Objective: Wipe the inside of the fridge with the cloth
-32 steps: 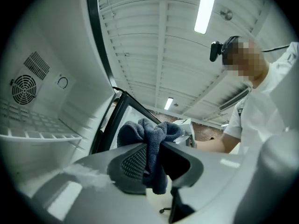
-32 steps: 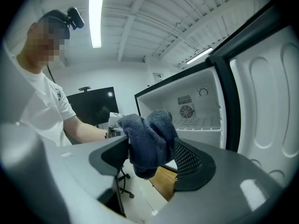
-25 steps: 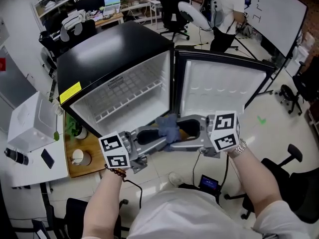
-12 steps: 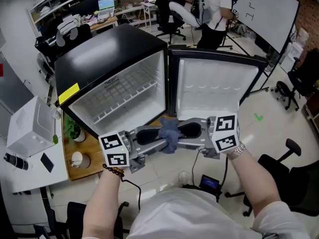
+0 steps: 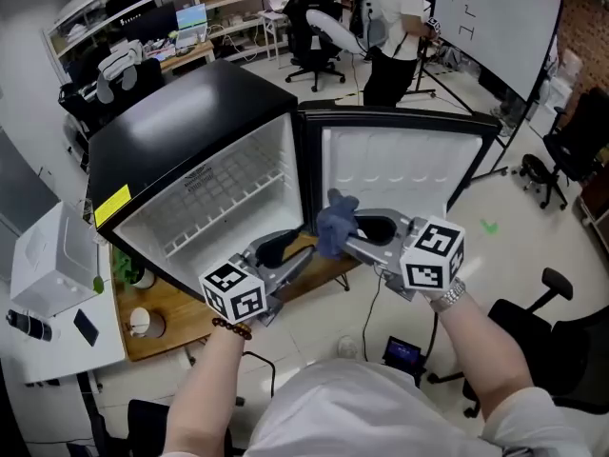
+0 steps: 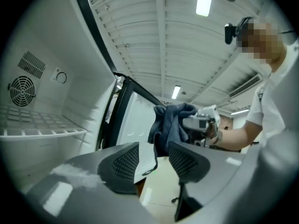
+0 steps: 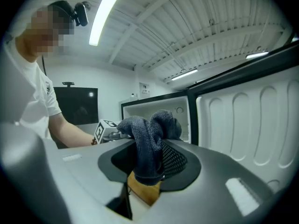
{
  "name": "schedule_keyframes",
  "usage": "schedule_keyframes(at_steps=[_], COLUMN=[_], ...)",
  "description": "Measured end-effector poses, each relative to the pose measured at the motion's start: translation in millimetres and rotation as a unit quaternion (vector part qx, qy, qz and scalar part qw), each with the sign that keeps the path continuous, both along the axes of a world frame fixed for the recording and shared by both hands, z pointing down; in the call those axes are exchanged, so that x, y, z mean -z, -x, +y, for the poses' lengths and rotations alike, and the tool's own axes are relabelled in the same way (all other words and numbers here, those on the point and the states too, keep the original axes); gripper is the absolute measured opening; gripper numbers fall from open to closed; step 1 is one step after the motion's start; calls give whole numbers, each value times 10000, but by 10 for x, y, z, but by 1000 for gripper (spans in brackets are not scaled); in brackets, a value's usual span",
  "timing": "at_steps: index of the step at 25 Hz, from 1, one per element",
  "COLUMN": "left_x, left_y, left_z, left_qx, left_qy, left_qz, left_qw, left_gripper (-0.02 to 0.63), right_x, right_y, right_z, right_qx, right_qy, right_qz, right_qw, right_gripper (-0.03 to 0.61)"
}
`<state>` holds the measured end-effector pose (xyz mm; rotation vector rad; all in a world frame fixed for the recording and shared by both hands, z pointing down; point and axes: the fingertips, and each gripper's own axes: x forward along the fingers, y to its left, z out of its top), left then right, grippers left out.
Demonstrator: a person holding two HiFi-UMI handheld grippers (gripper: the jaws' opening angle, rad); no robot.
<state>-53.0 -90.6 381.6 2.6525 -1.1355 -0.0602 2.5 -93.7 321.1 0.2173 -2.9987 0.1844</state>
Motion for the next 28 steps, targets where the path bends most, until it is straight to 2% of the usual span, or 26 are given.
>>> schedule_keyframes(at_steps=[4,9,19,23,28], left_x=[-322,-682,-1088,-1111,-1195], left_y=[7,-18,-152,-291,-237], left_z=[-360,-749,-1088,-1269,-1332], left_qx=[751,1284,1523,1665,1840], left_qy=[262,696,1196,1325,1510], left_qz=[-350,-628,-1033,-1088,-1013], left_qw=[9962,9873,9756,9710,9660], left_gripper=[210,207,207,207,195], right_x=[127,383,817,862,798], right_y=[-66,23,438,426,519], right_z=[-299,-497,-646,-838,-954], right_qx=[-686,-1172,-1700,-1868,-2175], right_qy=[-321,-706,-1337,-1413,-1373], right_qz=[-41,-106,11,226,354], right_qw=[9971,9905,9763,9719,9657], right_gripper=[130,130,130,129,129])
